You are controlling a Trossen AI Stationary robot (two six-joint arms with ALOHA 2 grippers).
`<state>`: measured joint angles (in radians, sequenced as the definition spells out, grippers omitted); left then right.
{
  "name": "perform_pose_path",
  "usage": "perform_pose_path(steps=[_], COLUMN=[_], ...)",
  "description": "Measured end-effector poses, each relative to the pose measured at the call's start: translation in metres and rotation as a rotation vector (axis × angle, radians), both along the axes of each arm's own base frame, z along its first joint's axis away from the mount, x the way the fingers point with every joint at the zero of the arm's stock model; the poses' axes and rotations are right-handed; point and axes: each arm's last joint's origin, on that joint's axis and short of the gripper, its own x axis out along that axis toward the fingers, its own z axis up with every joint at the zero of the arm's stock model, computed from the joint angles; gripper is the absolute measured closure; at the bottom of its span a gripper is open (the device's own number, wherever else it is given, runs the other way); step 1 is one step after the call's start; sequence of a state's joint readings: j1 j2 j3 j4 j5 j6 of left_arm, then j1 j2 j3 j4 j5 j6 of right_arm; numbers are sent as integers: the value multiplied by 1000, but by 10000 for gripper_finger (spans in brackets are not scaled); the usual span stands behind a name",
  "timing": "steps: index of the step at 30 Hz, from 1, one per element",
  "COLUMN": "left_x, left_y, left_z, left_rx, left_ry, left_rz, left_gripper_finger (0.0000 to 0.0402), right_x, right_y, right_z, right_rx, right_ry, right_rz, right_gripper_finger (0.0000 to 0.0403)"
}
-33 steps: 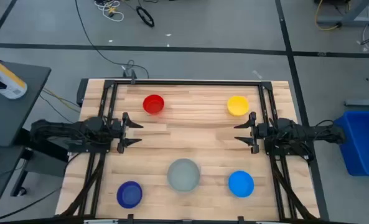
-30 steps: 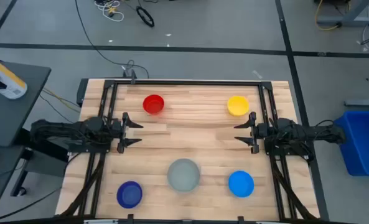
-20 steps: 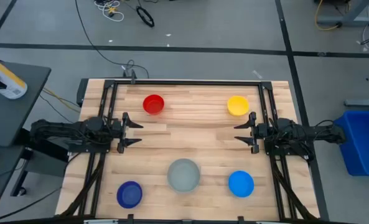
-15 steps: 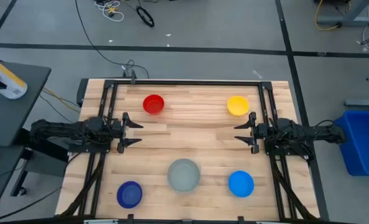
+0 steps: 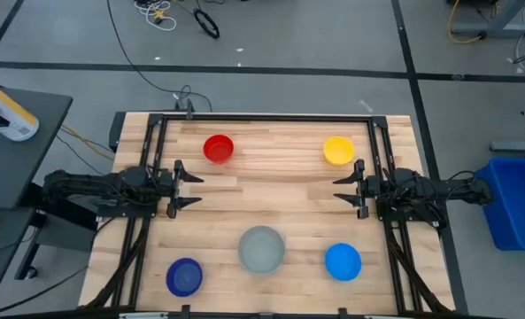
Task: Nest bowls inside each other
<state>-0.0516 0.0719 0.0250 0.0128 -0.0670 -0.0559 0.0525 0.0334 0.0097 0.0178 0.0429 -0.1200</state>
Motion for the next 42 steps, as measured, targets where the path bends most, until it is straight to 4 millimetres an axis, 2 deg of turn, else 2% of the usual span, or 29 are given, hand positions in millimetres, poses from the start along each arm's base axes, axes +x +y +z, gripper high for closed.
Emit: perform_pose_path(steps=[27, 42], left_x=[0, 0], left_y=[0, 0], left_z=[0, 0], left_rx=[0, 0], left_ry=[0, 0], left_rz=[0, 0], left_gripper_finger=[107, 107], right_x=[0, 0], right_y=[0, 0], right_z=[0, 0], right_rx=[0, 0], right_ry=[-1, 0], right_rz=[0, 0], right_gripper_finger=[180, 207])
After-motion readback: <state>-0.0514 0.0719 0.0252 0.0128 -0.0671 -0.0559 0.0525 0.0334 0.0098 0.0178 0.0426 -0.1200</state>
